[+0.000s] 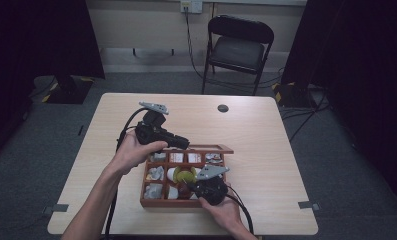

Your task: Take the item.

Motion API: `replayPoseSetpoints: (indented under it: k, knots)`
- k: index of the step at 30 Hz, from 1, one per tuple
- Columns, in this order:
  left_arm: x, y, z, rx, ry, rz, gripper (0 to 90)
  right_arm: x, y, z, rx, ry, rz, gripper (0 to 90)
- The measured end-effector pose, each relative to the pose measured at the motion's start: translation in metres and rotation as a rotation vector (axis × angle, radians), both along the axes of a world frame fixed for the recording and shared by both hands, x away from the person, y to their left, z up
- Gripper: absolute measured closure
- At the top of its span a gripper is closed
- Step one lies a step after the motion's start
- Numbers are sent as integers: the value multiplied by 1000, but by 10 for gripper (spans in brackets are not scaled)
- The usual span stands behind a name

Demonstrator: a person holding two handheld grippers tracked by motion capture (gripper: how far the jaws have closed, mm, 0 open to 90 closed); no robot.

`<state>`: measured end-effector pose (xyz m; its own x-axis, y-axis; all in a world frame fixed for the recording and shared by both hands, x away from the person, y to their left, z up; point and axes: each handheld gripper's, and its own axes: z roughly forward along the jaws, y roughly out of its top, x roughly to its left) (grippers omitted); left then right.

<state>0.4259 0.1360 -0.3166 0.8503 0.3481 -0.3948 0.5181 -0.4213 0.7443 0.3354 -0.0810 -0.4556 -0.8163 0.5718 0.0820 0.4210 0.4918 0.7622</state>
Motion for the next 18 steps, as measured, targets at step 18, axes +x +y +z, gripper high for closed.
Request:
replayPoseSetpoints:
  k: [18]
  knots:
    - [0, 0, 0, 2, -2, -2, 811, -5, -7, 12, 60, -21, -3, 900]
